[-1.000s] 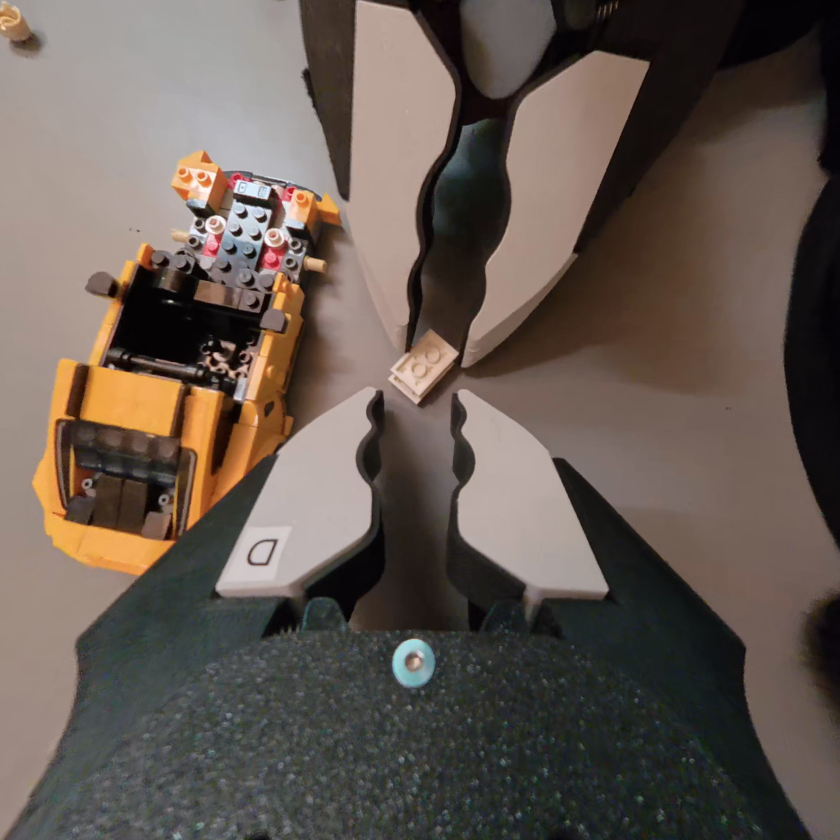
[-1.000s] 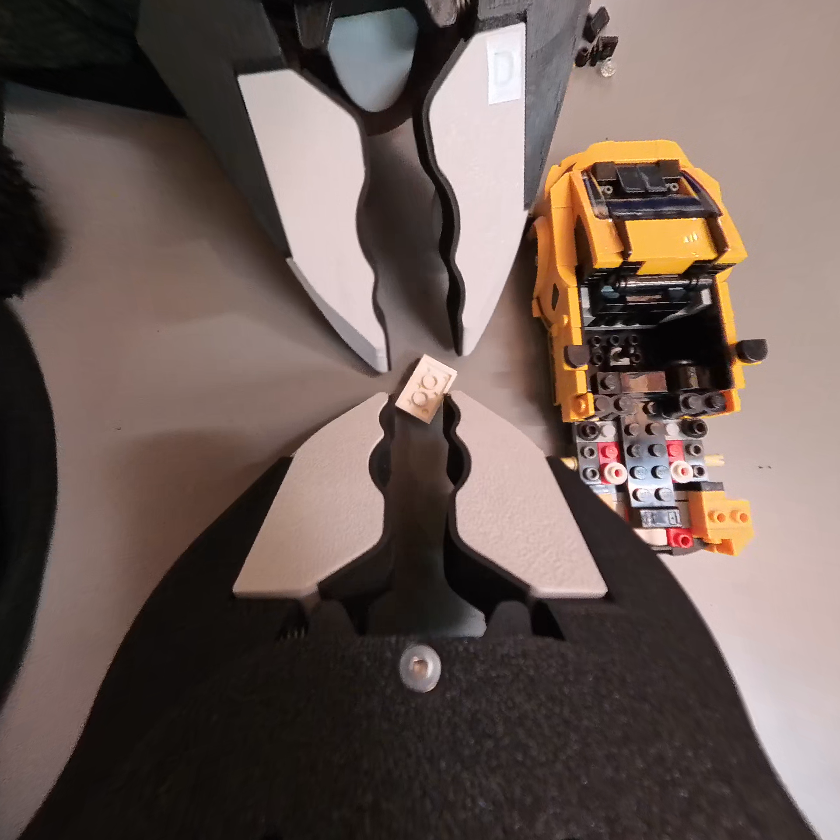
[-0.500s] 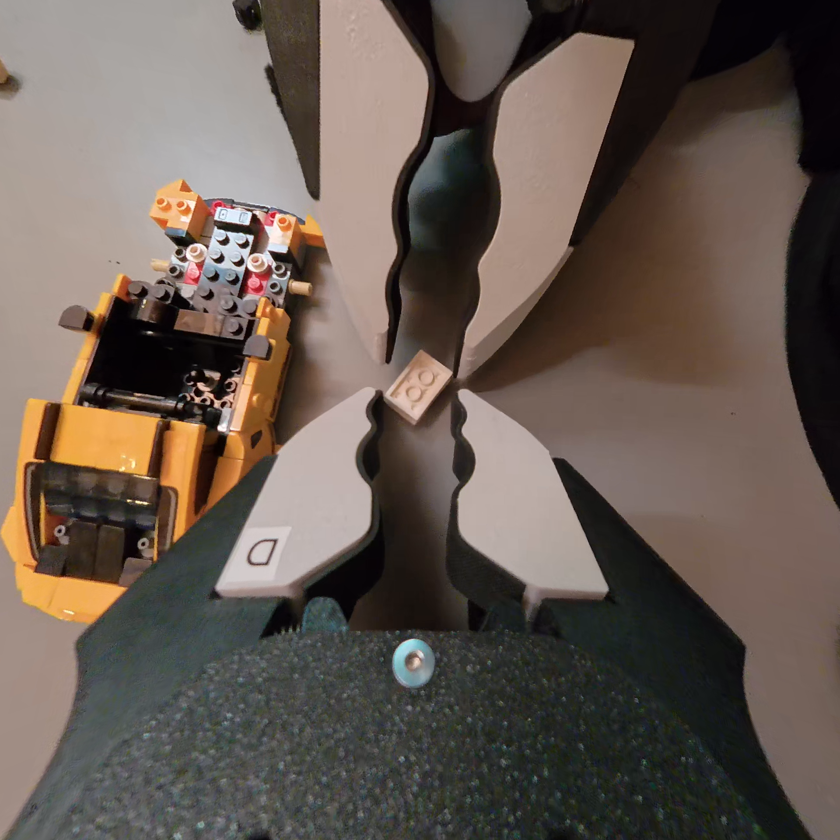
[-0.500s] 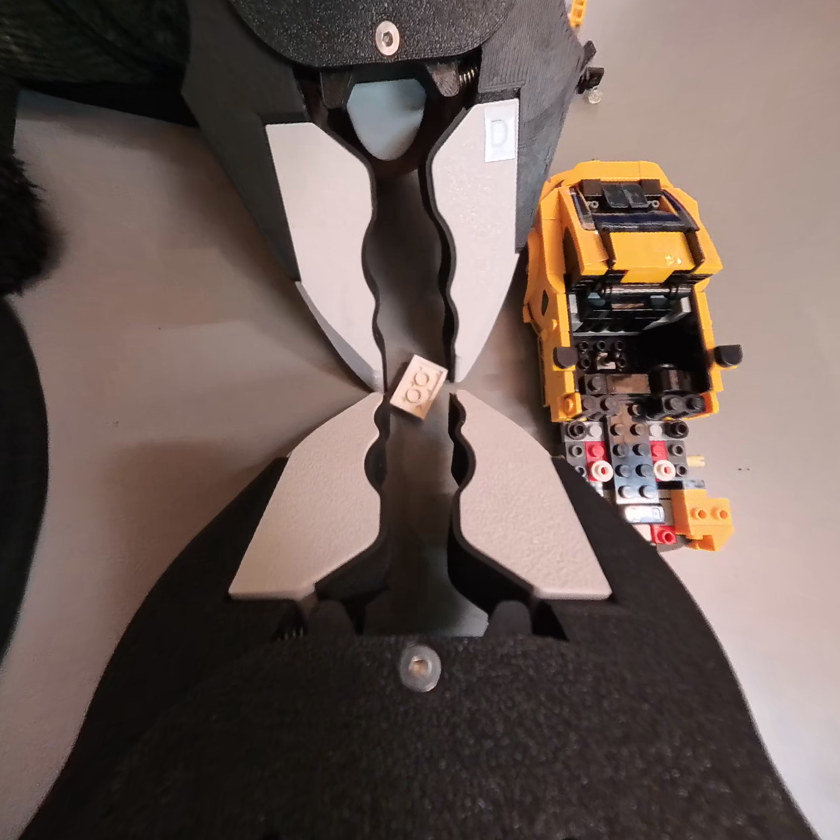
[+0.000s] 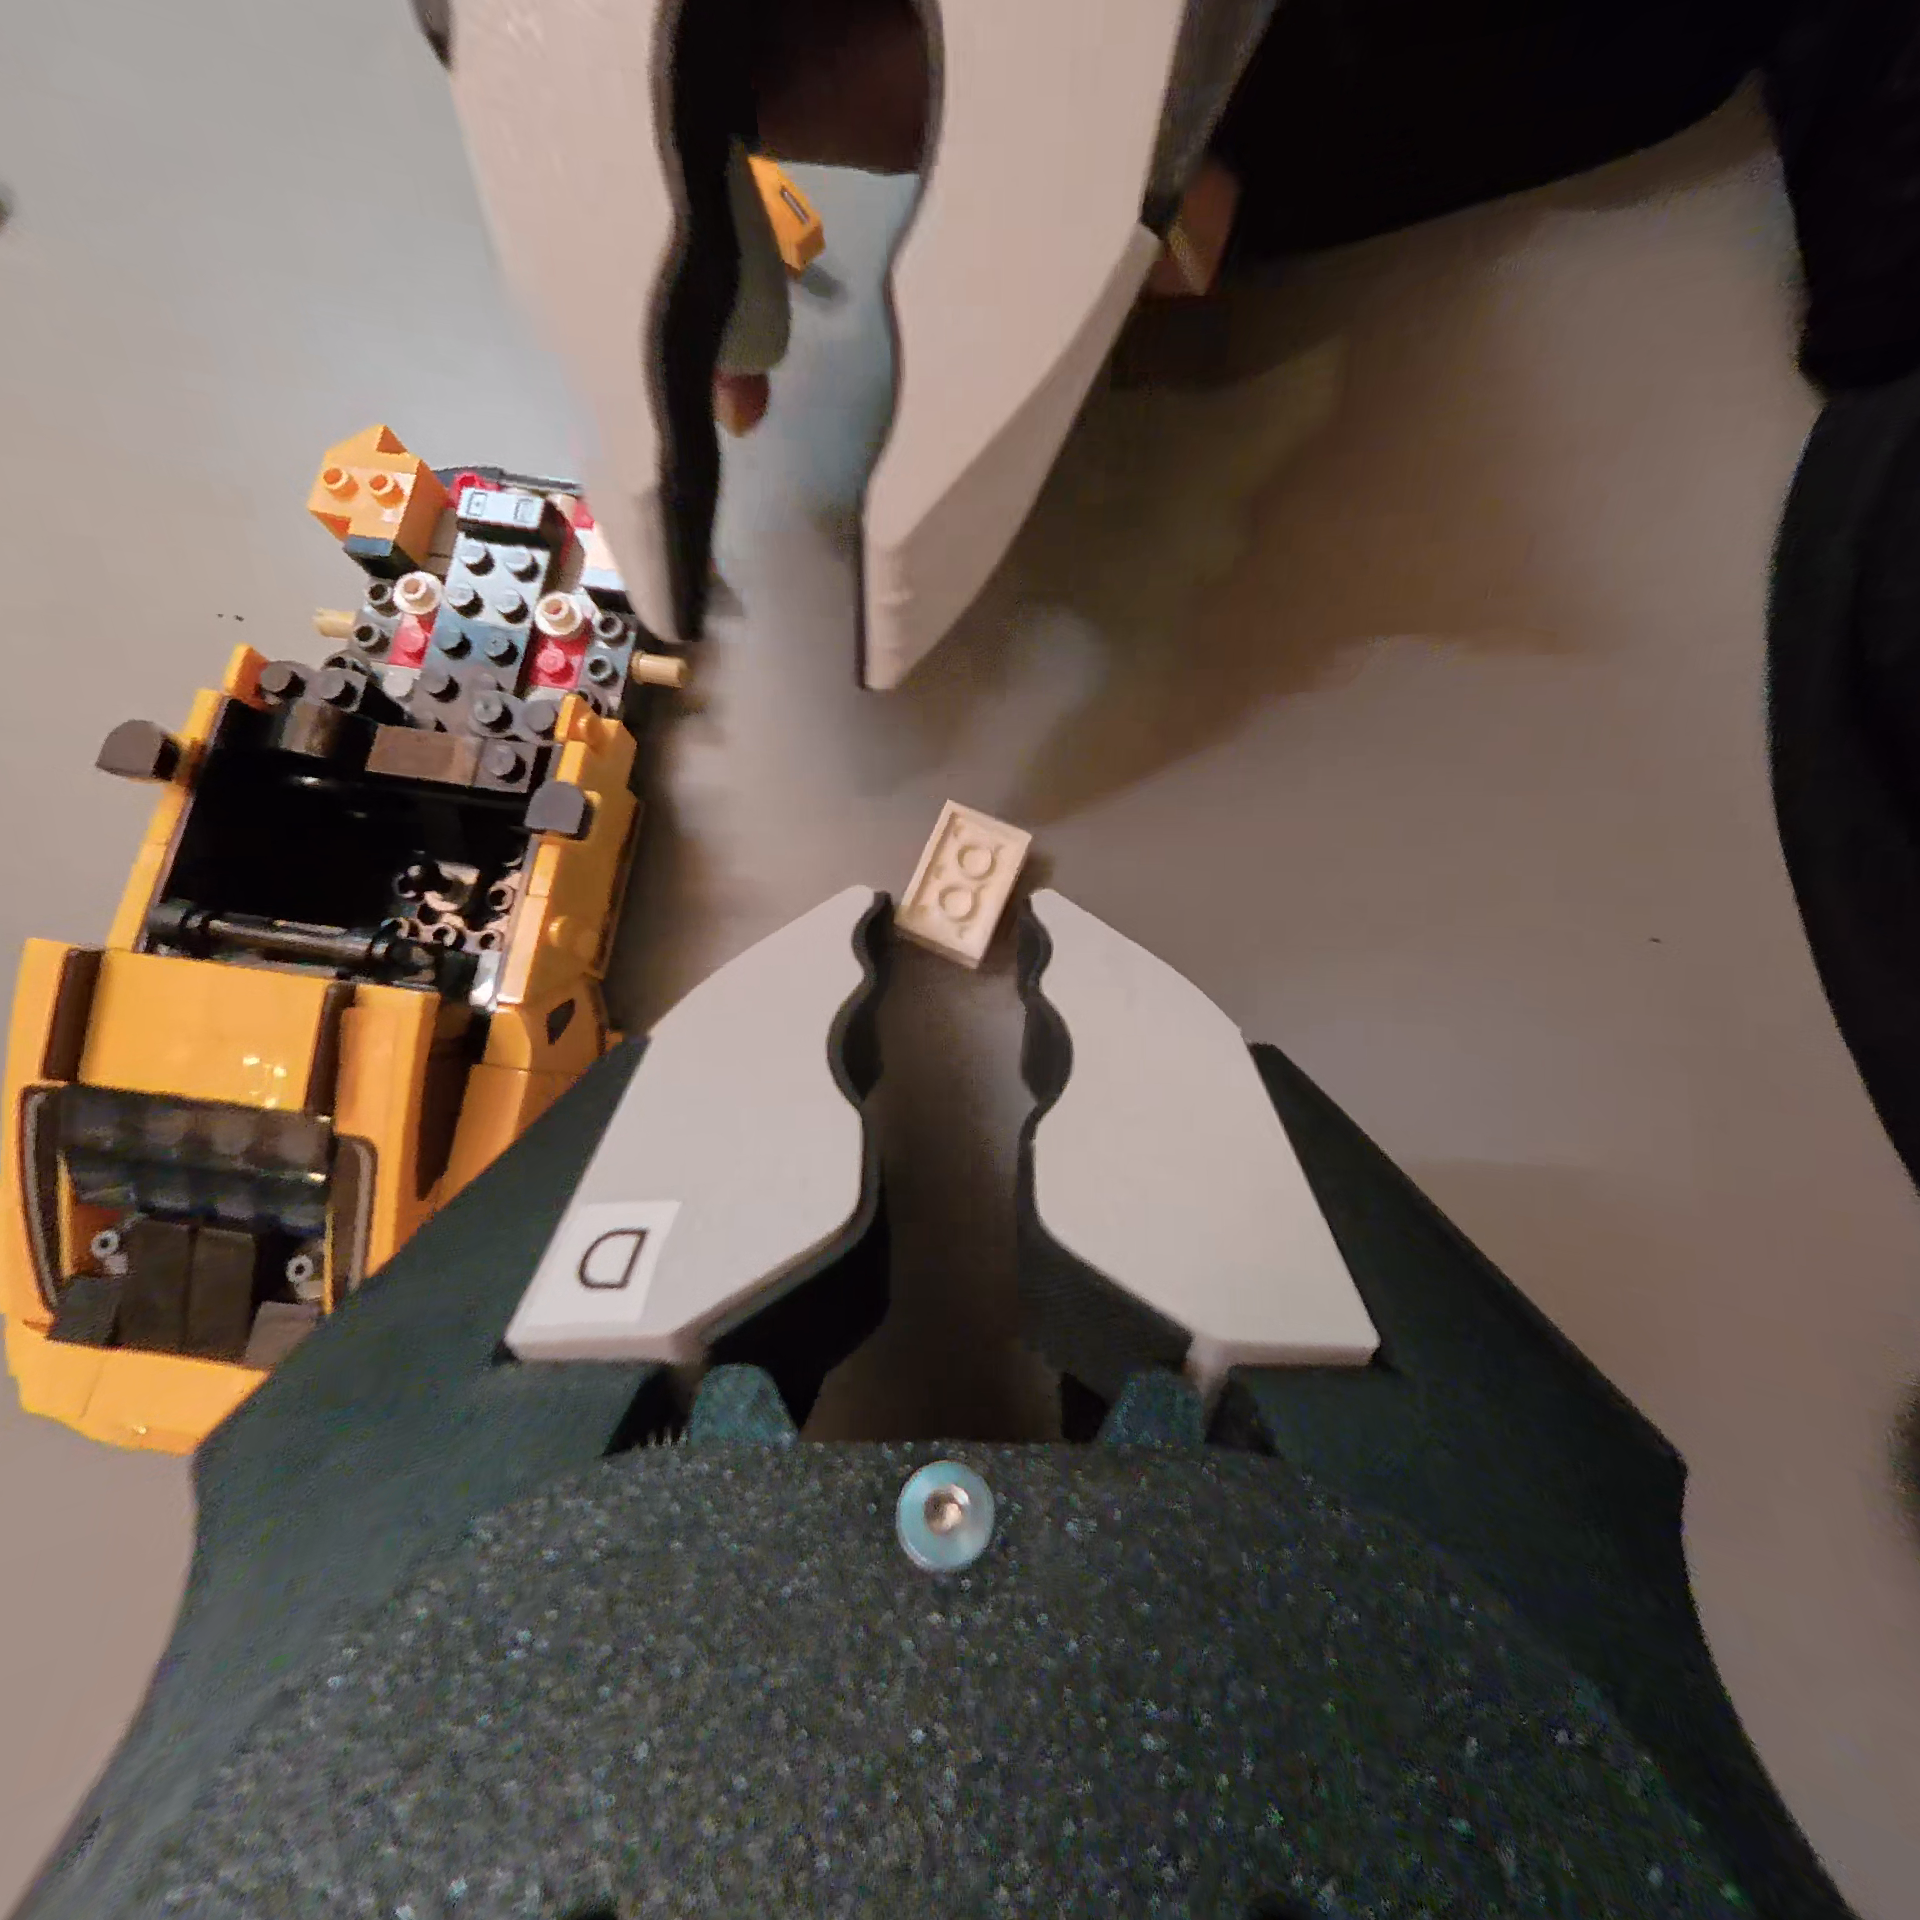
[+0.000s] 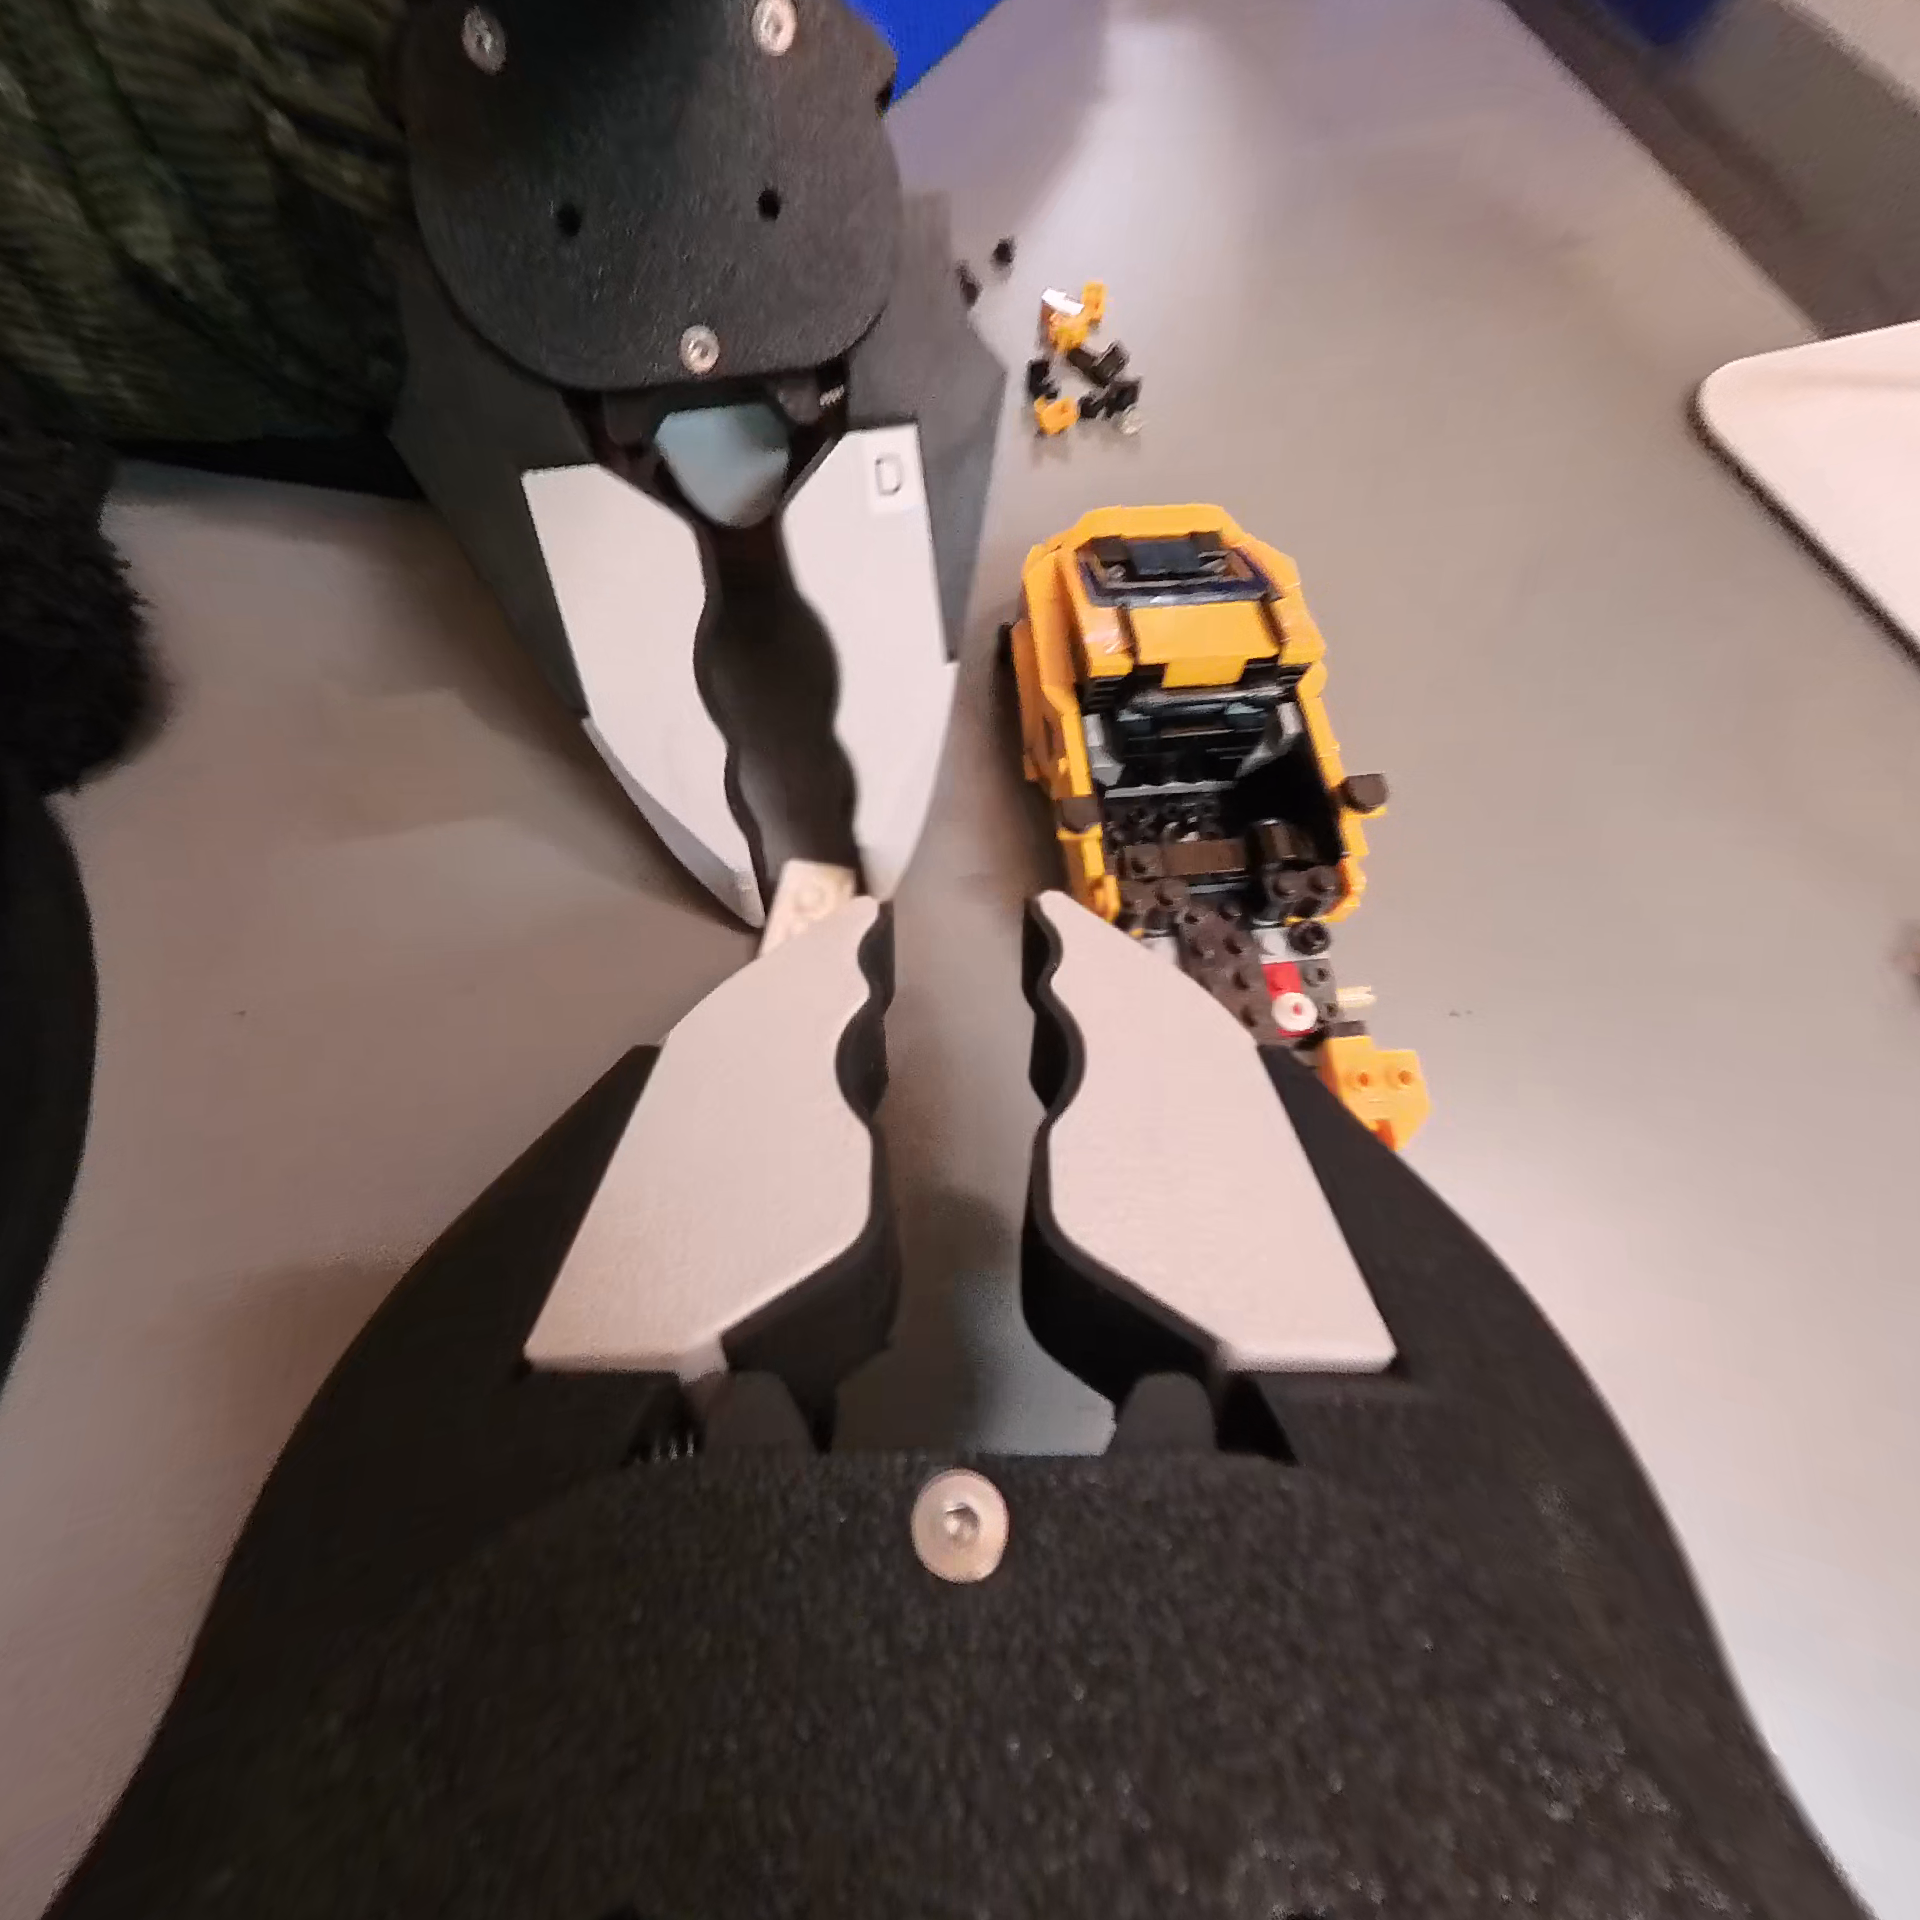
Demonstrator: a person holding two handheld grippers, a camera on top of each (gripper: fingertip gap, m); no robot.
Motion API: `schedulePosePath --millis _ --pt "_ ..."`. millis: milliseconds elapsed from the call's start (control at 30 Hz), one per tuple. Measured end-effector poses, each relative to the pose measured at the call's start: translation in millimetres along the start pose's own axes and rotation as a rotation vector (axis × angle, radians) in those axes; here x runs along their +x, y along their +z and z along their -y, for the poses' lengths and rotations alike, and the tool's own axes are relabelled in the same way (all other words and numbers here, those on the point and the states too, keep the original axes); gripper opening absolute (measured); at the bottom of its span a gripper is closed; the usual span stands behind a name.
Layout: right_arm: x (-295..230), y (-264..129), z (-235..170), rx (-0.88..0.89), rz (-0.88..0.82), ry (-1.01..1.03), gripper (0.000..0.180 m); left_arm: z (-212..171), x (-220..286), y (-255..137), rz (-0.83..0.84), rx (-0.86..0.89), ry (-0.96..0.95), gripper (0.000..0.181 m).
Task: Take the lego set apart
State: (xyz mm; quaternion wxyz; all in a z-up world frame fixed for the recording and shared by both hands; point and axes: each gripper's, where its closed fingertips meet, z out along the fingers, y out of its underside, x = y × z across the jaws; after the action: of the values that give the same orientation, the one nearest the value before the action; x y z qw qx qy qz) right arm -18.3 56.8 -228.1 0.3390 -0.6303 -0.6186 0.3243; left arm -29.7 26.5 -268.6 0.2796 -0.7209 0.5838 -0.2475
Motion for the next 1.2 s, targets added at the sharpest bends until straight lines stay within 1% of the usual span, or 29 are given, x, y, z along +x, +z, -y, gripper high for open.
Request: schedulePosePath --millis 33,167,267,433,600,867,1200 --pt "4.8 -3.1 3.2 0.025 -0.027 -0.002 0.023 0.4 0.3 0.5 -0.001 -0.001 0.001 0.019" --pt "34.8 -24.1 18.1 0.157 -0.188 0.003 0.021 0.6 0.6 0.7 0.007 -0.015 0.001 0.019" --pt "58.2 -44.9 26.0 0.258 -0.297 0.055 0.02 2.0 2.1 0.5 0.009 -0.015 0.006 0.019" --pt "76.7 -67.5 32.9 0.374 -0.353 0.15 0.021 14.7 0.4 -7.1 0.019 0.055 -0.011 0.018" --pt "78.9 -69.6 32.9 0.372 -0.386 0.132 0.019 29.9 -4.1 -17.3 0.034 0.145 -0.051 0.018" --pt "79.2 -71.6 34.3 0.362 -0.43 0.087 0.015 43.0 -11.7 -30.7 0.079 0.214 -0.096 0.019" --pt "78.9 -71.9 34.2 0.347 -0.457 0.056 0.007 55.7 -30.6 -82.0 0.281 0.36 -0.145 0.018"
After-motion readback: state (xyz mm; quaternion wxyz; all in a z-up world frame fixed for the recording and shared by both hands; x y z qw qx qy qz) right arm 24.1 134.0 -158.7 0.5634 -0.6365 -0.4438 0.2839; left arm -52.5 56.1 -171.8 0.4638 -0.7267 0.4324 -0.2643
